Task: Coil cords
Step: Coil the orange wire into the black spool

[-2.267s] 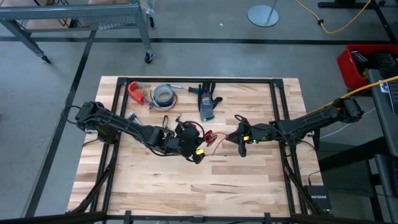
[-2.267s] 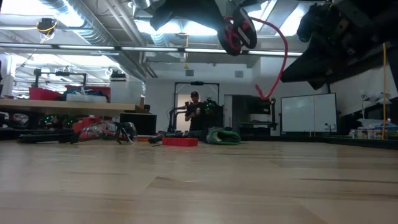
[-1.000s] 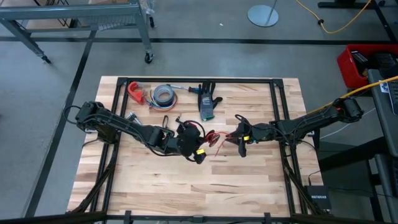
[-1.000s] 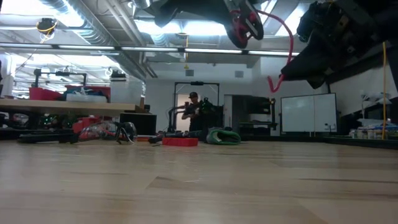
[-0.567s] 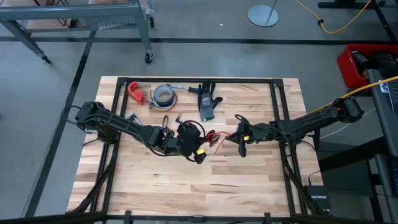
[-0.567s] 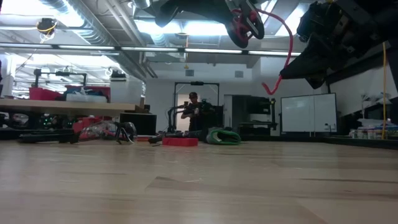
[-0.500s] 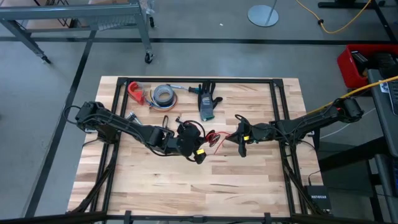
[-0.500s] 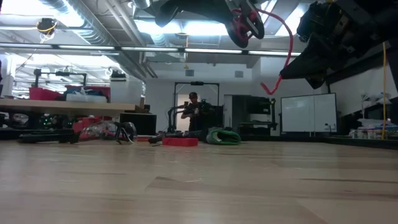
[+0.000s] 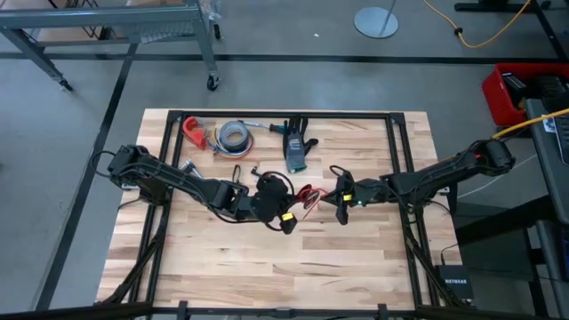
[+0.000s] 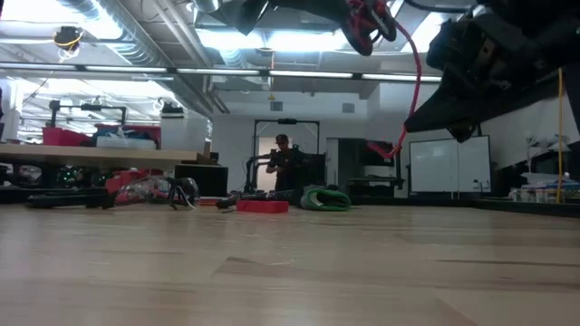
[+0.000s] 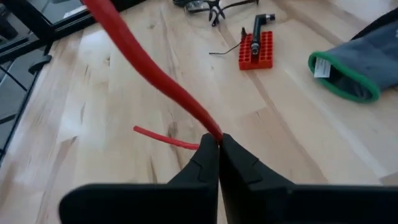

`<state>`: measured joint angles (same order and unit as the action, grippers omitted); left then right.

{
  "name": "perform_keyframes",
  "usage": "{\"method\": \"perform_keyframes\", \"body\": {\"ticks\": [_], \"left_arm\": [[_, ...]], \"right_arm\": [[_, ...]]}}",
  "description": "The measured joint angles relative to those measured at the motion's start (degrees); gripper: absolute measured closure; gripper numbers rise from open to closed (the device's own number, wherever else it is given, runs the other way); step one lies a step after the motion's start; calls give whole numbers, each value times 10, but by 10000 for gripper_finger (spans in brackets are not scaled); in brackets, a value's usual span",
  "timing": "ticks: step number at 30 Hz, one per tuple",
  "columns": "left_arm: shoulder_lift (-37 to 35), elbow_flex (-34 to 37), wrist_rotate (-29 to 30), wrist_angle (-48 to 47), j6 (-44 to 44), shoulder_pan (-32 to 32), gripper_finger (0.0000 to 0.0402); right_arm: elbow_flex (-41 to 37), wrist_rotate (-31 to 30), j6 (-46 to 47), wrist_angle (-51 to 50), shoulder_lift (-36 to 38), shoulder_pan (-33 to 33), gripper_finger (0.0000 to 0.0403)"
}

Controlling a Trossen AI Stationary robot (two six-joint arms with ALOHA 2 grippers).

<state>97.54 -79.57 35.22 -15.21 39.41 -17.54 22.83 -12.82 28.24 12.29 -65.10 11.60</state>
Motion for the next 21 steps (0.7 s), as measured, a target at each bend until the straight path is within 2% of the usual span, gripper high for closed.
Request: {"method": "perform_keyframes", "body": {"ticks": [8, 21], "left_arm": [[0, 0, 48, 12, -6, 0, 401], [13, 0, 57, 39, 11, -2, 401]], "right_arm": [[0, 37, 4, 104, -75, 0, 401], [0, 37, 71, 200, -147, 0, 402]]}}
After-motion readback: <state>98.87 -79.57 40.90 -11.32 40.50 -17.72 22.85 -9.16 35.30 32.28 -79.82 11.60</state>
